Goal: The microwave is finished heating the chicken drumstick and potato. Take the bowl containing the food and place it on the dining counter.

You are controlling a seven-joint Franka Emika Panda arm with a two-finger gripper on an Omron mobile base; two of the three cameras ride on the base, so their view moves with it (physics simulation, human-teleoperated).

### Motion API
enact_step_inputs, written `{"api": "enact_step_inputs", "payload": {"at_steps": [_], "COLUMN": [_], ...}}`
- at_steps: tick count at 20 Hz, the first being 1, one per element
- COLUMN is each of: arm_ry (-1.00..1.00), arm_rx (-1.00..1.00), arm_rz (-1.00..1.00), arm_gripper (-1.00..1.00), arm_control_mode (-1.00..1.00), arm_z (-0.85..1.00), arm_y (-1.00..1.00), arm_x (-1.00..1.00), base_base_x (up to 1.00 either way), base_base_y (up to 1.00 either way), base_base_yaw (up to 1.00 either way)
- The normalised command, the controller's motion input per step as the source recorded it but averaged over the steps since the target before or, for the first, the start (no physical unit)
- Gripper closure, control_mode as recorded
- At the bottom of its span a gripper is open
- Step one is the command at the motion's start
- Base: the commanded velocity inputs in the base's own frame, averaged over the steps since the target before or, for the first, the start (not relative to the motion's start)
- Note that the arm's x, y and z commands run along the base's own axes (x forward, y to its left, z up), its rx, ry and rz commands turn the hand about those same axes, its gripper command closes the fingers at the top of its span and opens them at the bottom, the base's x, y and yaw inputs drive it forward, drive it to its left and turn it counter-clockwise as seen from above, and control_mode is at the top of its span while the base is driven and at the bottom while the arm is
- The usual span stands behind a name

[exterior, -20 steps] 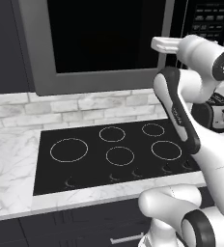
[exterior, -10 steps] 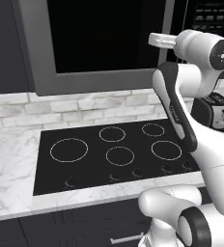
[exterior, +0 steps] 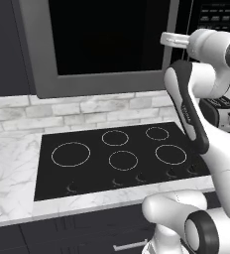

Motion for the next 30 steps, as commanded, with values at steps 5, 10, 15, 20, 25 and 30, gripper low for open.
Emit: {"api": "enact_step_inputs", "payload": {"at_steps": [5,10,15,20,25,30], "arm_ry": [0.0,0.0,0.0,0.0,0.0,0.0], "arm_rx": [0.0,0.0,0.0,0.0,0.0,0.0], "arm_rz": [0.0,0.0,0.0,0.0,0.0,0.0], "arm_gripper": [-1.0,-1.0,1.0,1.0,1.0,1.0], "arm_control_mode": [-1.0,-1.0,-1.0,-1.0,-1.0,-1.0], "arm_z": [0.0,0.0,0.0,0.0,0.0,0.0], "arm_y": [-0.06,-0.07,0.0,0.0,0.0,0.0], "arm_x": [0.12,0.38,0.43,0.32,0.03,-0.16], "base_base_x": [0.0,0.0,0.0,0.0,0.0,0.0], "base_base_y": [0.0,0.0,0.0,0.0,0.0,0.0], "base_base_yaw": [0.0,0.0,0.0,0.0,0.0,0.0]}}
